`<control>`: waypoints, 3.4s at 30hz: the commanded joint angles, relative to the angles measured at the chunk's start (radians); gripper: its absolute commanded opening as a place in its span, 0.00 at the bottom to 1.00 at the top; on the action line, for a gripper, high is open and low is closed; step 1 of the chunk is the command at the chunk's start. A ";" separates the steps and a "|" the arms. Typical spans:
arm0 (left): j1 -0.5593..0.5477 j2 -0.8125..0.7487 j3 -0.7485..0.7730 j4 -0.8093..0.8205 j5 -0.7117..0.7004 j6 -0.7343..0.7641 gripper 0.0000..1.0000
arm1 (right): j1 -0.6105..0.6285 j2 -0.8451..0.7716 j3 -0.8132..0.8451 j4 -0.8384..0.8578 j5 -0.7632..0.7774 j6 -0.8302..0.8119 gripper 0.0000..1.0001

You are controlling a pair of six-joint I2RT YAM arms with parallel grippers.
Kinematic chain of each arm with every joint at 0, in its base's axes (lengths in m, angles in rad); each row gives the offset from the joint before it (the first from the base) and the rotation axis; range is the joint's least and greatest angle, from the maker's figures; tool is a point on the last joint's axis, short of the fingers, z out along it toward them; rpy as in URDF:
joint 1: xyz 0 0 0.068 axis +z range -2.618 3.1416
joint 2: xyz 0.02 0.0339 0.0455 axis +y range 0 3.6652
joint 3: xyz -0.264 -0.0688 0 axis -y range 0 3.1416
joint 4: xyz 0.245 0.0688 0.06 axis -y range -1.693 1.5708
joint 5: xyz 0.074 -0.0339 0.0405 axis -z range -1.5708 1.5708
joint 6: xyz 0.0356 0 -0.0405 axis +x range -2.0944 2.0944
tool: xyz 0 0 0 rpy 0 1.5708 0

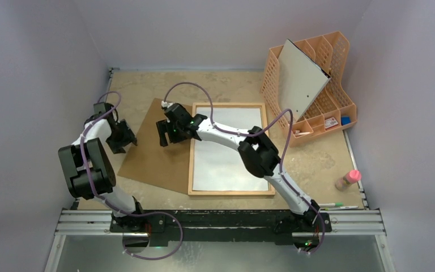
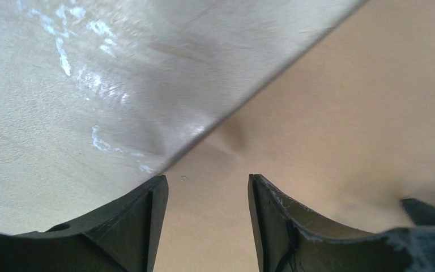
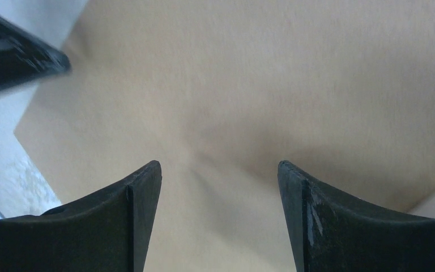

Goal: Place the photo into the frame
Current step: Adjust the photo frame item at the center of the board.

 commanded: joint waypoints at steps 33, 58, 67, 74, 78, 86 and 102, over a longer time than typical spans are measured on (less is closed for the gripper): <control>-0.232 0.429 0.290 -0.074 -0.260 -0.075 0.57 | -0.053 -0.178 -0.070 -0.182 0.075 0.173 0.73; -0.192 0.436 0.310 -0.087 -0.314 -0.030 0.59 | -0.052 -0.133 -0.092 -0.374 0.421 0.130 0.74; -0.167 0.369 0.351 -0.084 -0.261 0.020 0.72 | -0.052 -0.235 -0.239 -0.346 0.308 0.156 0.82; -0.148 0.297 0.355 0.036 -0.151 0.053 0.79 | -0.043 -0.318 -0.333 -0.319 0.165 0.217 0.82; -0.124 0.267 0.343 0.122 -0.111 0.055 0.80 | -0.043 -0.387 -0.451 -0.269 0.099 0.267 0.82; -0.063 0.233 0.283 0.256 0.032 0.052 0.80 | -0.042 -0.352 -0.501 -0.213 -0.003 0.315 0.81; -0.007 0.258 0.192 0.204 0.115 -0.062 0.78 | -0.123 -0.163 -0.349 -0.005 -0.136 0.181 0.82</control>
